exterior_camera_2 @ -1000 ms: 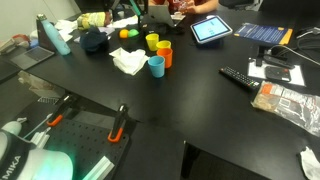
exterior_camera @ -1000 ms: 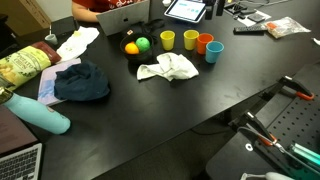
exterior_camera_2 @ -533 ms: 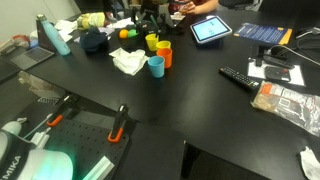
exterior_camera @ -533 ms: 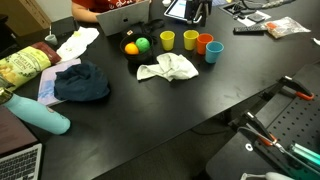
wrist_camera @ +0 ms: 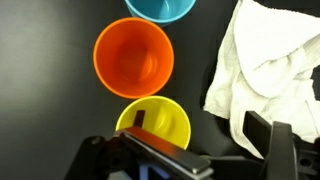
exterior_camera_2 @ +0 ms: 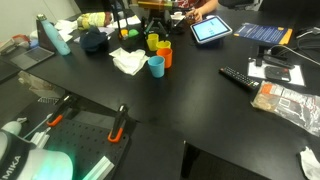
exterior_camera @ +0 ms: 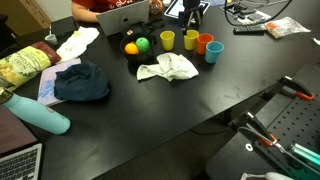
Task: Stack the second yellow cup from the top of the table into the orange cup, stack the yellow and orange cup into the yellow cup, stack the yellow orange and yellow cup into the blue cup
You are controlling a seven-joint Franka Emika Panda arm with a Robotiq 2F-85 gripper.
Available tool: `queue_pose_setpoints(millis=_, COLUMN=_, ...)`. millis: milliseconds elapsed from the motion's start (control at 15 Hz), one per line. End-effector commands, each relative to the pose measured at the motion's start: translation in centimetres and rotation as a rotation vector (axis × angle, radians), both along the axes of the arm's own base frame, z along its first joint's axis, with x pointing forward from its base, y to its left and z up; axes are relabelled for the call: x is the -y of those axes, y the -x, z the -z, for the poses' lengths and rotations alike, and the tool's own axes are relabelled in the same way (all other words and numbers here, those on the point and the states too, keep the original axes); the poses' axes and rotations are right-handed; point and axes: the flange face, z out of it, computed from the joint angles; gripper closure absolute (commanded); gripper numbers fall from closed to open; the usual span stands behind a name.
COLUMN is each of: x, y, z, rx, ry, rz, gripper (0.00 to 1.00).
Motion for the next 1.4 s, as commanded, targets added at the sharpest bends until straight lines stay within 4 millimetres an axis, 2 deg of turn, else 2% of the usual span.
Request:
queue_pose_setpoints(millis=0, x=-0.6, y=-1.6, z=0.8, rx=0.008, ry=0.099, rz=-0.008, gripper=0.00)
queue_pose_setpoints(millis=267, x=-0.9, y=-2.1, z=2.3, rx=0.002, ry=0.198, rz=-0.024, gripper=0.00)
queue_pose_setpoints(millis=467, x=-0.5, y=-3.1, z=2.1, rx=0.037, ry=0.259, rz=-0.009, gripper=0.00)
queue_pose_setpoints(millis=667, x=-0.1, y=-3.6, z=2.3, rx=0.035, ry=0.274, rz=0.008, gripper=0.00)
queue_pose_setpoints(millis=1333, x=-0.9, y=-3.6, z=3.6, rx=-0.035, ry=0.234, rz=-0.009, gripper=0.00)
